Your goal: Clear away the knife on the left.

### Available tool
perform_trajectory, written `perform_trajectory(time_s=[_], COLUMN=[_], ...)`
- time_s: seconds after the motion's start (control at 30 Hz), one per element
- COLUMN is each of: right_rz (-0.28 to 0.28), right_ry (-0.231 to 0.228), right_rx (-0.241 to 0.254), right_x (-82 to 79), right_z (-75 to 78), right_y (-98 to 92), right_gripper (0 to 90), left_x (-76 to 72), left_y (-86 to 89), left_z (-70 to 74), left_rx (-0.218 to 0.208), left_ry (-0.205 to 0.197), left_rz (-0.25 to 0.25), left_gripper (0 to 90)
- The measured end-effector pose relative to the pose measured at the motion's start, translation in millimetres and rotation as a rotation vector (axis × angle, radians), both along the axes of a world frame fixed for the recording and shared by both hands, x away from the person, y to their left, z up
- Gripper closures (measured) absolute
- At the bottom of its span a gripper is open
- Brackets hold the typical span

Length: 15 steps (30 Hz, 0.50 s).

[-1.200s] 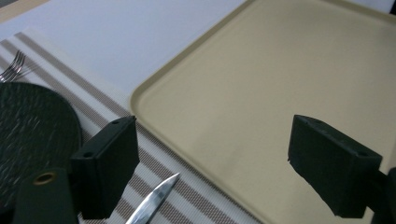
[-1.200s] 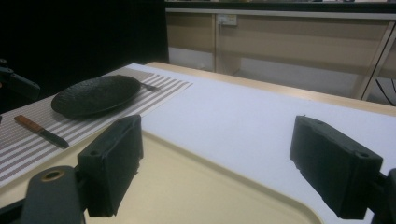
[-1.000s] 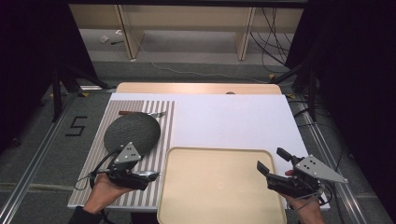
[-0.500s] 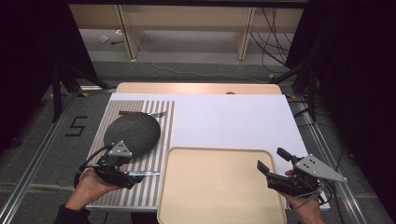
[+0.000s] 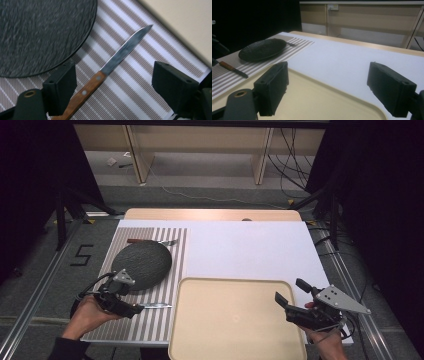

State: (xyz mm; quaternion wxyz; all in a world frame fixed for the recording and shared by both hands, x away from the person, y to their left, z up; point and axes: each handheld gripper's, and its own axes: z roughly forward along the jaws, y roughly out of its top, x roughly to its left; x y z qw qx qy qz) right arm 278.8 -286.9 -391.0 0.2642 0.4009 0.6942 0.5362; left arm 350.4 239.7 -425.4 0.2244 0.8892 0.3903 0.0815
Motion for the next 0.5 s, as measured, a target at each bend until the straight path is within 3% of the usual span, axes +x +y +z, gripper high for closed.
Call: perform_trajectory(time_s=[0.17, 0.27, 0.43, 0.5], right_rz=[0.0, 0.003, 0.007, 0.007], right_ry=[0.001, 0.007, 0.009, 0.01], right_rx=[0.001, -0.005, -0.005, -0.005], right_x=[0.3, 0.4, 0.5, 0.6], right_z=[-0.4, -0.6, -1.0, -1.0], right_y=[0.5, 0.9, 1.3, 1.3], right_gripper=[18.5, 18.5, 18.5, 18.6], left_x=[8.2, 11.3, 18.5, 20.8], left_y=[5.7, 5.2, -0.1, 0.5], left_z=[-11.6, -13.7, -17.0, -17.5], left_rx=[0.048, 0.057, 0.119, 0.134], left_ry=[0.051, 0.072, 0.113, 0.131], left_rz=[0.01, 0.011, -0.023, -0.012], left_gripper=[22.0, 22.4, 27.2, 28.4])
